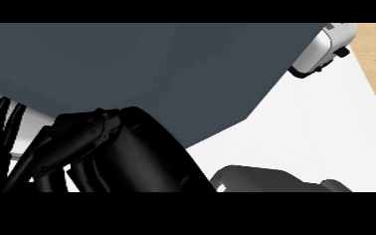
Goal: Pick up the wine, place it into the cabinet and close the cabinet
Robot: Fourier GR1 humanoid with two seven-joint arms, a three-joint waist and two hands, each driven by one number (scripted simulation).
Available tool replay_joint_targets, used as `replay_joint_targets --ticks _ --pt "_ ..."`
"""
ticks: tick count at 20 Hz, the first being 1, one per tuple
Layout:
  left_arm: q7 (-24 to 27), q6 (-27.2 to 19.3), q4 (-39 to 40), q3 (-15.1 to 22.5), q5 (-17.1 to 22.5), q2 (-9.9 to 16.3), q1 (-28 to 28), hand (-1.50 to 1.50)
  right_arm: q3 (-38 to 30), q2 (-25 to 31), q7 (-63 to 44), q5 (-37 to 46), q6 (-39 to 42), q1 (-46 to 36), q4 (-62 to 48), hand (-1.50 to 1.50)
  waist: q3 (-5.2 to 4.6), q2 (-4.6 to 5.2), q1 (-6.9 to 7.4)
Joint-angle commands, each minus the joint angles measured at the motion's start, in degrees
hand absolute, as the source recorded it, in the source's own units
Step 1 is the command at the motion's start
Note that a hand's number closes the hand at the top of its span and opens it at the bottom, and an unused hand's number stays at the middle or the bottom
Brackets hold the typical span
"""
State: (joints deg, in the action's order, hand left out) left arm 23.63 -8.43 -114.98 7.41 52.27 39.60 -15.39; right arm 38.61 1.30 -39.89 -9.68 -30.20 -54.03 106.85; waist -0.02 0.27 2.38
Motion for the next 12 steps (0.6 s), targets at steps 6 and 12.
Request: replay_joint_targets --ticks 6,12 --pt "-1.9 -1.8 0.2 -0.9 -1.2 -2.1 2.7 -1.50 -9.9 -1.3 7.3 0.8 5.3 -17.9 -24.2 1.50 -0.06 -0.07 -0.97" --pt "-0.3 1.3 1.2 -1.9 -3.6 -4.2 0.1 -1.50 -14.0 -1.3 15.3 -0.5 10.2 -13.7 -33.1 1.50 -0.01 -0.14 -1.42"
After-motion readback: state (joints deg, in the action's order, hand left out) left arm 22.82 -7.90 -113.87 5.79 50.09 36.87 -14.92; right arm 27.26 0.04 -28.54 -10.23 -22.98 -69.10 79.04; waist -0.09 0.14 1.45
